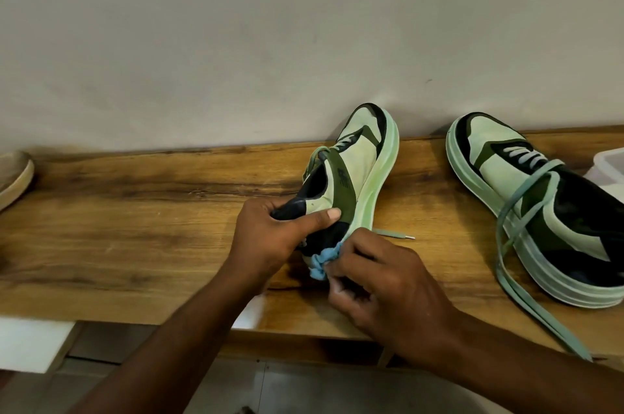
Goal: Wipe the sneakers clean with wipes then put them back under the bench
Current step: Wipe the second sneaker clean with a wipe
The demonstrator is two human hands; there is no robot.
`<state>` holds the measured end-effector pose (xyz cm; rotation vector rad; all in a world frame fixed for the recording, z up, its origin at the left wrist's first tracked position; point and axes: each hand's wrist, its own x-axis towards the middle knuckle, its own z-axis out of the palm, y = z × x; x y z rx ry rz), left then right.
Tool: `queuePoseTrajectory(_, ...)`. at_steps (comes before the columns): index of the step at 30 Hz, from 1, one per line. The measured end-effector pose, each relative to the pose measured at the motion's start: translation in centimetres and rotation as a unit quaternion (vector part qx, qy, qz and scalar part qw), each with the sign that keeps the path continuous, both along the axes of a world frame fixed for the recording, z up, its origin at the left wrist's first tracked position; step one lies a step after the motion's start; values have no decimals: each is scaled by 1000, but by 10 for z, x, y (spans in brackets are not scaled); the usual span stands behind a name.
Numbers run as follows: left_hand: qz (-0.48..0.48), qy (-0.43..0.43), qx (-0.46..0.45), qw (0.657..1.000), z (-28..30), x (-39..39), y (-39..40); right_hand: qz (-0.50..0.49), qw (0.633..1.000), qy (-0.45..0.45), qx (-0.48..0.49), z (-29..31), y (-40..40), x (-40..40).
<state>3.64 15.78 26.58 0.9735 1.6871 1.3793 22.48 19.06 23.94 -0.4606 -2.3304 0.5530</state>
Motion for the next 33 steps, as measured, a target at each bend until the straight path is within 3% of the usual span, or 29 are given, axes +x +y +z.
queuePoseTrajectory(9,10,2,7,1000,-4,-1,1,-173,976,105,-85,12,18,-6)
queuePoseTrajectory(11,18,-4,6,1000,-5,0,1,-175,977,105,-59,15,22,-7)
queuePoseTrajectory(14,27,-5,2,1000,-6,-1,2,-70,996,57,24,12,4,-10)
queuePoseTrajectory(16,29,-13,1,1000,-6,0,2,0,994,-39,101,2,-12,-13)
queuePoseTrajectory(18,23,-21,1,1000,-6,1,2,29,974,-141,174,-6,-20,-16)
queuePoseTrajectory(20,16,-36,1,999,-4,0,0,29,973,-147,176,-5,-18,-16)
queuePoseTrajectory(25,-8,-53,-9,999,-3,-13,1,-49,998,17,48,11,2,-10)
queuePoseTrajectory(31,-22,-83,-18,996,-3,-22,3,-136,969,122,-167,14,14,-14)
queuePoseTrajectory(33,-25,-99,-25,995,-3,-23,3,-162,960,126,-189,14,25,-12)
